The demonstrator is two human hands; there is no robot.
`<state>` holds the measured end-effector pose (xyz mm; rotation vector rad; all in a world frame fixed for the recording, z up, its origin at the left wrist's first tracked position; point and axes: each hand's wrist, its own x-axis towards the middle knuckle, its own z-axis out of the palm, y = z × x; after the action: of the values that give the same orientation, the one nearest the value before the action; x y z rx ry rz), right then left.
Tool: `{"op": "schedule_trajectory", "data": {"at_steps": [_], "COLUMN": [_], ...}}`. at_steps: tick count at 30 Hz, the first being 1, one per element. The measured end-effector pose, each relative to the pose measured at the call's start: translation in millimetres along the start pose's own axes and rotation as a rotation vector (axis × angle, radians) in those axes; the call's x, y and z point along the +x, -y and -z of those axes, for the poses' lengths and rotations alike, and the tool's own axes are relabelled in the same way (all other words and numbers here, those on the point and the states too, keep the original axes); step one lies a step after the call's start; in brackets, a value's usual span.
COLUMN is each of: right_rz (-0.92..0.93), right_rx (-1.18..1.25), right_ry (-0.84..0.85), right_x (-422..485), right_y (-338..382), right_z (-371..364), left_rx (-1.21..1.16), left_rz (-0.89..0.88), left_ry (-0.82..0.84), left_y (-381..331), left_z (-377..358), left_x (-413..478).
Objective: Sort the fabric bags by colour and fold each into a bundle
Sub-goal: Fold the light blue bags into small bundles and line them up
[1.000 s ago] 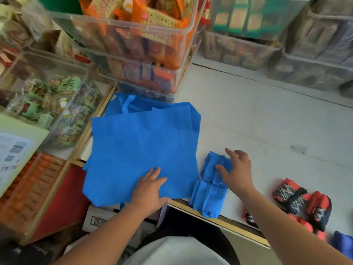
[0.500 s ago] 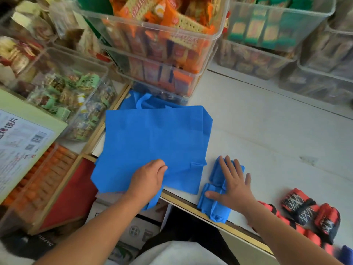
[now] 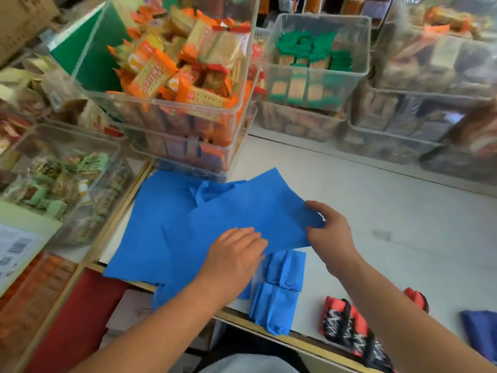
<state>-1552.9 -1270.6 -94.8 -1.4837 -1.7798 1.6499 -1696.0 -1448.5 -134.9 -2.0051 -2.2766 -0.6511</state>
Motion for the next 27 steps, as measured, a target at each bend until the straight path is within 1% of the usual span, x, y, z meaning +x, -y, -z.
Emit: {"op": "schedule_trajectory", "data": {"at_steps": [2, 4, 6, 8, 10, 11, 12, 13, 14, 15, 16, 17, 19, 21, 22, 24, 26, 27], "right_rz": [0.061, 0.121, 0.12, 0.091, 0.057, 0.065, 0.075, 0.058, 0.047, 0.037, 0.027, -0.004, -0.025, -0.03, -0.052, -0.096, -0.1, -0.098], "right_rx": [0.067, 0.129, 0.179, 0.196, 0.109, -0.055, -0.283, -0.534, -0.73, -0.835, -0.854, -0.813, -0.778, -0.889, -0.917, -0.835, -0.588, -0.469], "right_ry": [-0.087, -0.206, -0.384, -0.533, -0.623, -0.601, -0.513, -0.408, -0.294, -0.17, -0.065, 0.01, 0.115, 0.178, 0.188, 0.132, 0.044, -0.031], "right_x": [0, 1, 4, 10, 20, 26, 32, 37, 41, 43, 43, 47, 59, 70, 76, 89, 99, 105], "right_y": [1, 5, 4, -7, -24, -35, -50, -65, -78, -86, -86, -88, -88, -92, -93, -91, -87, -87], "right_z": [18, 44, 77, 112, 137, 145, 150, 153, 155, 155, 155, 158, 169, 182, 190, 205, 217, 219], "left_rx": [0.053, 0.111, 0.11, 0.08, 0.007, -0.031, -0.069, -0.107, -0.145, -0.191, -0.234, -0.272, -0.335, -0.422, -0.472, -0.515, -0.529, -0.556], "left_rz": [0.065, 0.133, 0.147, 0.124, 0.1, 0.097, 0.107, 0.138, 0.198, 0.271, 0.335, 0.383, 0.457, 0.54, 0.584, 0.659, 0.702, 0.74], "left_ry": [0.129, 0.221, 0.235, 0.195, 0.15, 0.141, 0.148, 0.172, 0.216, 0.277, 0.33, 0.356, 0.346, 0.316, 0.296, 0.237, 0.145, 0.106], "left_y": [10, 18, 21, 18, 13, 11, 8, 4, 1, -1, -2, -2, 5, 16, 22, 36, 50, 55], "left_z": [0, 3, 3, 0, -14, -24, -35, -46, -57, -67, -75, -82, -89, -90, -90, -88, -92, -96], "left_x": [-2, -5, -1, 16, 44, 58, 73, 86, 99, 109, 117, 123, 131, 133, 133, 137, 144, 149]}}
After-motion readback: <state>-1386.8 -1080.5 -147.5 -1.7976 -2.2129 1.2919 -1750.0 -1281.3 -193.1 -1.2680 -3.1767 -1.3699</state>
